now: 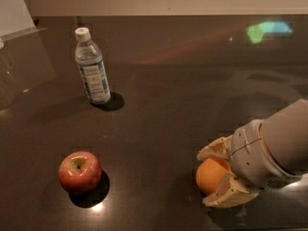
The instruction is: Move orange near blue plastic bottle
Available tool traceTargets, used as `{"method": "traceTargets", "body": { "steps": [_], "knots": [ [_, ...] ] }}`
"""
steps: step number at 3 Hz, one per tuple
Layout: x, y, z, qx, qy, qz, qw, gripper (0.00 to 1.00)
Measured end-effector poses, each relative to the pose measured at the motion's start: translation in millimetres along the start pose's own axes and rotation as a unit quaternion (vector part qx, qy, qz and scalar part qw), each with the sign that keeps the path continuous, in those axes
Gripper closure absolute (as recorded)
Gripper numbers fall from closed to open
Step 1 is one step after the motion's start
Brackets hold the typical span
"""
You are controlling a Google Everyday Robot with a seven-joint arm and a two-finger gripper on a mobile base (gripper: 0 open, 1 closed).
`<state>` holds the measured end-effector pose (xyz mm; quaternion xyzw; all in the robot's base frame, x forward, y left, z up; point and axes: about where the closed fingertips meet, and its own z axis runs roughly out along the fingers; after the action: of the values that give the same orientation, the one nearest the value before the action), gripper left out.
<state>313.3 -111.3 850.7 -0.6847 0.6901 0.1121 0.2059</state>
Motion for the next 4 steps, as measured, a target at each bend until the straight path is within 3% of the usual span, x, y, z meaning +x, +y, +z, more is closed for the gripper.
{"method": "traceTargets", "body": {
  "steps": [1, 2, 4],
  "knots": [
    [-9, -22, -13, 0.008, -0.006, 0.005, 0.9999, 0.94],
    [-30, -59, -17, 0.018, -0.015, 0.01, 0.9997, 1.0],
    [-87, -120, 23, 0.019, -0.035, 0.018, 0.999, 1.0]
  ]
}}
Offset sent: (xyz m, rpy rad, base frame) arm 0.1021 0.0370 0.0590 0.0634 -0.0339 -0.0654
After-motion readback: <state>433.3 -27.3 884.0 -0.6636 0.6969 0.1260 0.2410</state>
